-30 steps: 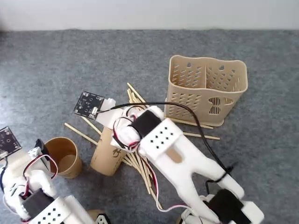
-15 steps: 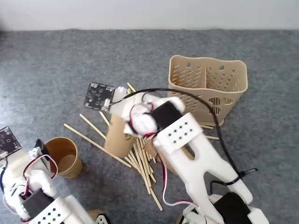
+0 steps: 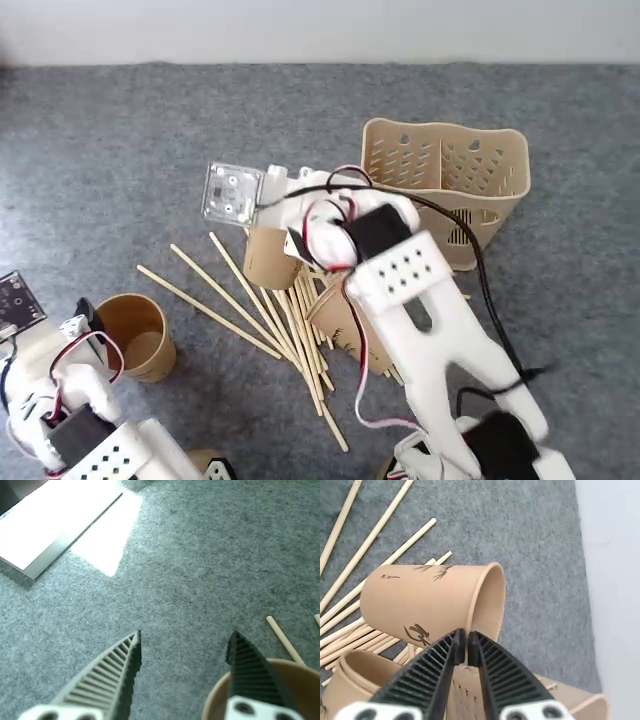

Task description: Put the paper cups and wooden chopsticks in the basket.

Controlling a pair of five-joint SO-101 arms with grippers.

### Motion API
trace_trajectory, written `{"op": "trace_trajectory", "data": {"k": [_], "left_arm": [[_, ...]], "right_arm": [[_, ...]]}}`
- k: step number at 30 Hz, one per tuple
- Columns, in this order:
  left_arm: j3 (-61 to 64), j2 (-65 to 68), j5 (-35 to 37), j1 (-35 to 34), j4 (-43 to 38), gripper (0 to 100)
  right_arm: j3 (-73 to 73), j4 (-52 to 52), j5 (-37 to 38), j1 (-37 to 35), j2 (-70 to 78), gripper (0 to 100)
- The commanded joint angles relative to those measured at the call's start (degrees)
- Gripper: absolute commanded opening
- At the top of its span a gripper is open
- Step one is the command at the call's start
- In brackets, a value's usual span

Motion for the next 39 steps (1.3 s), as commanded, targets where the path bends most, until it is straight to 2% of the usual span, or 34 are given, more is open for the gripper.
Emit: {"op": "trace_trajectory", "data": {"k": [1, 6, 11, 28, 34, 39], "left_arm": [[-0.5, -0.5, 0.2, 0.2, -1.1, 26], [-0.5, -0.5, 0.2, 0.2, -1.1, 26], [-0.7, -0.5, 0.2, 0.2, -1.0, 26], [-13.9, -0.5, 0.3, -0.5, -0.9, 26], [-16.7, -0.5, 0.5, -7.9, -0.9, 26], [-16.5, -0.5, 0.5, -11.7, -0.8, 26]], "right_arm": [[6.0, -3.0, 0.6, 0.5, -9.9, 0.9], [17.4, -8.2, -0.5, -0.3, -21.1, 0.9], [19.2, -10.1, -3.5, -1.9, -23.5, 0.9], [19.3, -22.2, -4.0, -21.3, -32.0, 0.9], [22.3, -28.0, -3.9, -26.6, -31.8, 0.9], [30.5, -40.6, -0.5, -27.7, -31.8, 0.9]]}}
